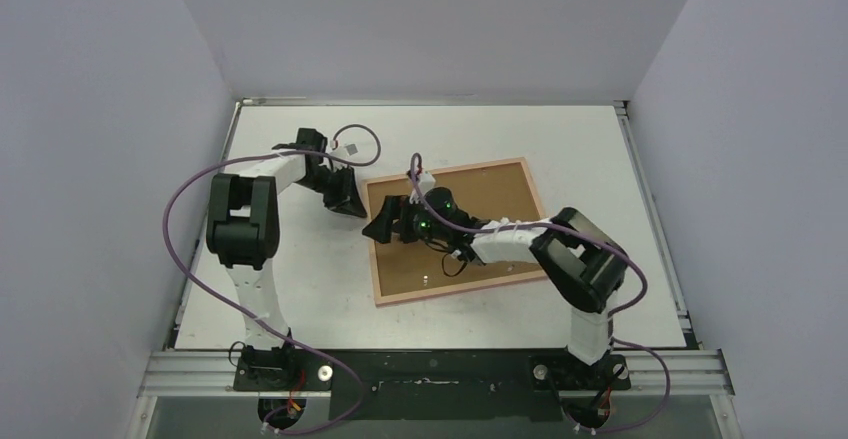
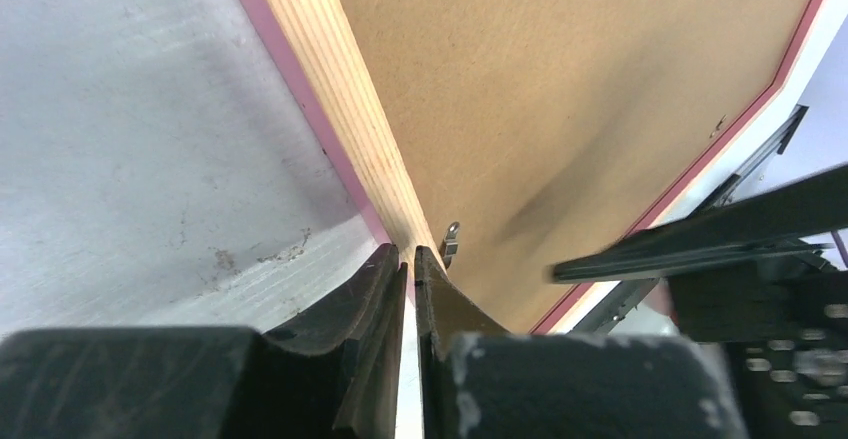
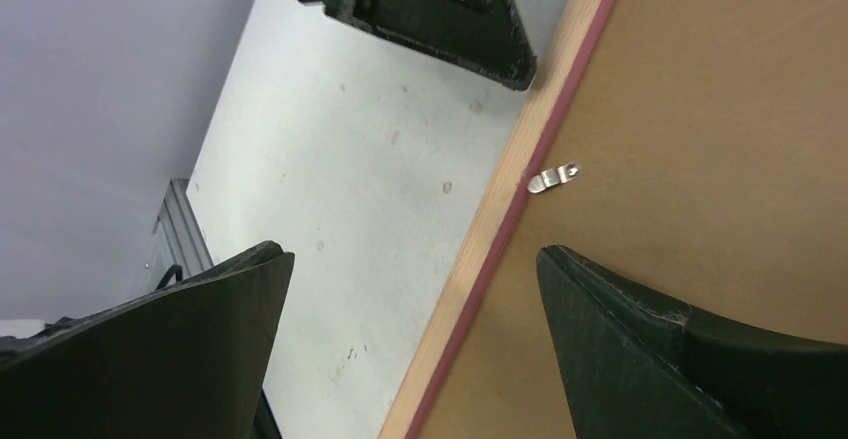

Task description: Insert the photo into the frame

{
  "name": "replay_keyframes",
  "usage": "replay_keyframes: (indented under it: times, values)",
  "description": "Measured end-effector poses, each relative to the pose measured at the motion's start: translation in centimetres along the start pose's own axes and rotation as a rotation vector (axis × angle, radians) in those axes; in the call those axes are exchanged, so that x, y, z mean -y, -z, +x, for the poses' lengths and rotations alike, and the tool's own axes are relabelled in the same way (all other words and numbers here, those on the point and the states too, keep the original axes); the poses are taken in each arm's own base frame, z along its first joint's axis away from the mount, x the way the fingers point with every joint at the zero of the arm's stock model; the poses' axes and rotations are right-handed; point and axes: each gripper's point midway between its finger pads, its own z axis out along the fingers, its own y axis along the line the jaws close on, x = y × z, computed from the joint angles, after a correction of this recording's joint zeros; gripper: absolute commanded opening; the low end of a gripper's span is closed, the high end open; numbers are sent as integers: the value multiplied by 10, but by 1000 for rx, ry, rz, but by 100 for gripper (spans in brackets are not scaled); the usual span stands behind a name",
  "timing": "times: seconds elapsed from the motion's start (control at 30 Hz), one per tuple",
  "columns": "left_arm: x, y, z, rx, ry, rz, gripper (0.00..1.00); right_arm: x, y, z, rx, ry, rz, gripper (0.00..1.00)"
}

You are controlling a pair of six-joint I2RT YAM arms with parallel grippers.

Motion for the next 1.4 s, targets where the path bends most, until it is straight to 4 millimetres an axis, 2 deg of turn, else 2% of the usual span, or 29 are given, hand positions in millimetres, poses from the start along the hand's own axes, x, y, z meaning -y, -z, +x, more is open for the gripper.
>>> replay_keyframes:
  times: [0.1, 0.2, 0.23, 0.3, 0.43, 0.57, 0.67, 0.73, 0.93, 1.0, 1.1, 1.23, 1.4]
  values:
    - [1, 4, -7, 17, -2, 5, 10, -3, 33, -36, 53, 38, 1, 99]
    - [1, 6, -5, 13, 3, 8, 12, -11, 64, -75, 141, 102, 3, 99]
    - [1, 6, -3, 11, 5, 9, 12, -13, 74, -85, 166, 122, 7, 99]
    - [2, 6, 7, -9, 10, 12, 12, -14, 90, -88, 184, 154, 17, 99]
    - [6, 3, 35, -64, 9, 11, 12, 9, 104, -55, 109, 164, 78, 99]
    - [9, -5, 55, -117, 3, 6, 12, 44, 118, -7, -13, 133, 167, 97]
    - [9, -7, 55, -120, -2, -1, 9, 55, 125, 11, -54, 116, 193, 92]
    - [8, -8, 55, -122, -2, -11, 8, 55, 125, 12, -58, 115, 194, 80]
    - [6, -8, 44, -121, 3, -45, 6, 48, 117, 0, -21, 122, 165, 46]
    - [5, -8, 36, -109, 2, -57, 6, 46, 103, -10, 3, 119, 148, 37]
    - [5, -10, 25, -94, 3, -62, 6, 46, 72, -23, 31, 95, 121, 26]
    - [6, -11, 23, -93, 6, -60, 6, 57, 28, -27, 40, 51, 113, 25]
    - [6, -11, 24, -97, 12, -49, 6, 68, -9, -15, 19, 7, 116, 25]
